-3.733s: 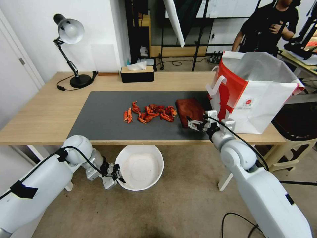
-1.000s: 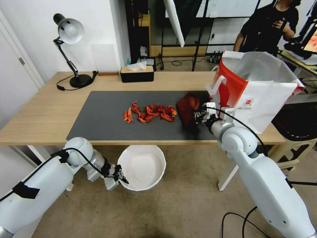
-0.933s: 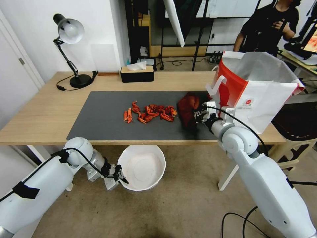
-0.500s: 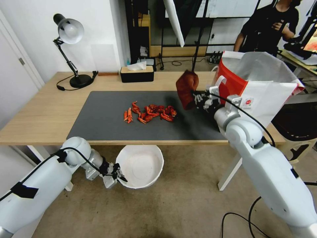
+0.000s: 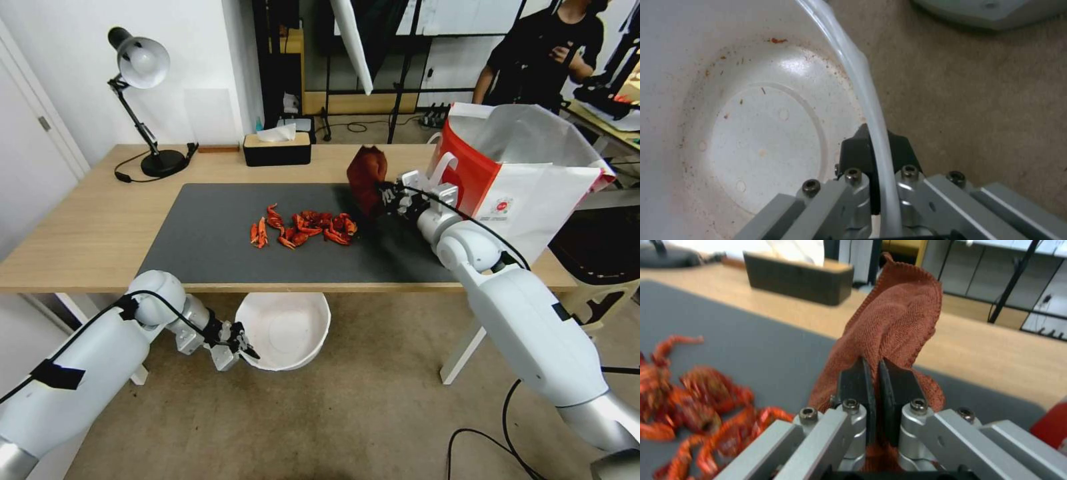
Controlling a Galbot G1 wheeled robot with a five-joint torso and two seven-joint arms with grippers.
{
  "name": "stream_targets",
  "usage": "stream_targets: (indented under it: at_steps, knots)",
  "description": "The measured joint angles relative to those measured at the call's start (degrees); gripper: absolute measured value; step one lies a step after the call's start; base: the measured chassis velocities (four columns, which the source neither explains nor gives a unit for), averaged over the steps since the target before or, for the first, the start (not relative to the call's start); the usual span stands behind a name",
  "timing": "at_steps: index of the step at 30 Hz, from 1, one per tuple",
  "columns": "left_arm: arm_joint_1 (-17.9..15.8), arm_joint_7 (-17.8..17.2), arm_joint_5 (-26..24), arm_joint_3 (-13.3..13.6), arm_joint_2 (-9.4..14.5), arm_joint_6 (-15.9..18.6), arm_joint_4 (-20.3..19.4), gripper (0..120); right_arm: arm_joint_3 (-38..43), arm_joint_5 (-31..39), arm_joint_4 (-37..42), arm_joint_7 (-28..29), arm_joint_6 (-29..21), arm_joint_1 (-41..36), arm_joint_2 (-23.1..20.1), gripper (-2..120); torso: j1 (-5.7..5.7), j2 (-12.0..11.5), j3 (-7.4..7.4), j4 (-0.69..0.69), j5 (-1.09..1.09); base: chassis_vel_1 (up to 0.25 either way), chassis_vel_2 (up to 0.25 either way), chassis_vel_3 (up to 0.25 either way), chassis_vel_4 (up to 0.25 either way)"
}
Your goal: Sweep shrimp from table into container with towel, then put container into takeout bag.
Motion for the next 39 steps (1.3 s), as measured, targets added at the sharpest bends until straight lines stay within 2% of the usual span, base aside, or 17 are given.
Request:
stream_targets:
  at_steps: [4, 7, 14, 39]
  knots:
    - [-1.5, 0.0, 1.2, 0.9, -0.9, -0.7, 0.4, 0, -0.6, 0.0, -1.0, 0.4, -1.3, 0.3, 0.0, 2, 0.0, 0.0, 0.0, 0.0, 0.0, 0.0, 0.0, 0.0, 0.0]
    - [-3.6, 0.0, 2.1, 2.5, -1.3, -1.0, 0.6, 0, -0.9, 1.2, -1.9, 0.0, -2.0, 0.3, -0.1, 2, 0.0, 0.0, 0.0, -0.01, 0.0, 0.0, 0.0, 0.0, 0.0]
    - [-4.9, 0.0, 3.4, 3.3, -2.0, -1.9, 0.8, 0, -2.0, 3.4, -1.8, -1.9, -3.4, -0.4, -0.9, 2, 0.0, 0.0, 0.0, -0.01, 0.0, 0.0, 0.0, 0.0, 0.0]
    - [-5.8, -0.5, 3.6, 3.6, -1.9, -2.7, 1.2, 0, -7.7, 7.7, 2.7, -7.2, -4.4, -2.3, -3.7, 2, -0.01, 0.0, -0.01, 0.0, -0.01, 0.0, 0.0, 0.0, 0.0]
